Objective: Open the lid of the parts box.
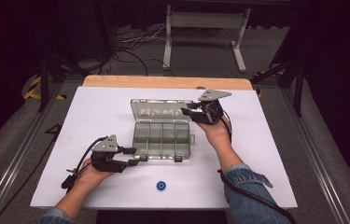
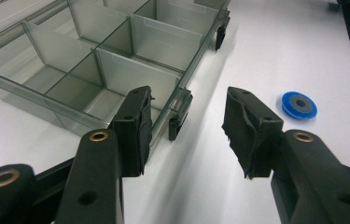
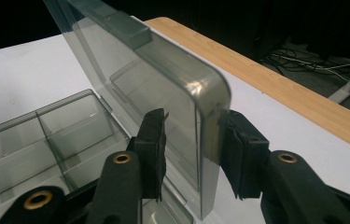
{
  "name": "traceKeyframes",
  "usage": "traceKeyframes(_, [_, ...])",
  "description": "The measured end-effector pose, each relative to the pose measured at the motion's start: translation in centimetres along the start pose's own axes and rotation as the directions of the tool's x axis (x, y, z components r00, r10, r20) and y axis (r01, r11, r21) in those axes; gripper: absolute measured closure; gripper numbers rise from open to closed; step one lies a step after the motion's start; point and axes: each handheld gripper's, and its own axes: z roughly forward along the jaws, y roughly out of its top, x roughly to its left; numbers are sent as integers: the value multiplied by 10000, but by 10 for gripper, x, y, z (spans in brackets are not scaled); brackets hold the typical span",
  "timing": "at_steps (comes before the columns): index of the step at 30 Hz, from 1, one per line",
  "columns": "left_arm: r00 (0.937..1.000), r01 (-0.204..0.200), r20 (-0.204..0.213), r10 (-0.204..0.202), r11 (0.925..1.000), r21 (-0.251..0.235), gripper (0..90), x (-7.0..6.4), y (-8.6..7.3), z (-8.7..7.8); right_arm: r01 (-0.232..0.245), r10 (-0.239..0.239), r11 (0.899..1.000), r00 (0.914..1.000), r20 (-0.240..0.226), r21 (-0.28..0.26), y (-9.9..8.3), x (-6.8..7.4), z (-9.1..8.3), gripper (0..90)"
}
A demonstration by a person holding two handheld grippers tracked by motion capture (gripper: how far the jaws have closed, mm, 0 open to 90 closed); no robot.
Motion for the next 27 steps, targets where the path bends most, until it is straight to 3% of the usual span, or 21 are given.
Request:
traceKeyframes(6, [10000, 28, 47, -28, 10000, -19, 519, 0, 0, 0, -170, 170, 9998, 9998, 120, 51, 2, -5, 10, 620])
traceKeyframes(10, [10000, 2, 62, -2, 10000, -24, 519, 1, 0, 0, -525, 525, 9986, 9985, 156, -13, 2, -10, 15, 610])
traceKeyframes(16, [10000, 19, 83, -18, 10000, -56, 518, 1, -1, 0, -537, 534, 9985, 9980, 326, 88, 1, -14, 22, 588])
traceKeyframes(27, [10000, 39, 63, -39, 10000, -51, 514, 1, -1, 0, -793, 770, 9957, 9959, 475, 488, -12, -19, 40, 464])
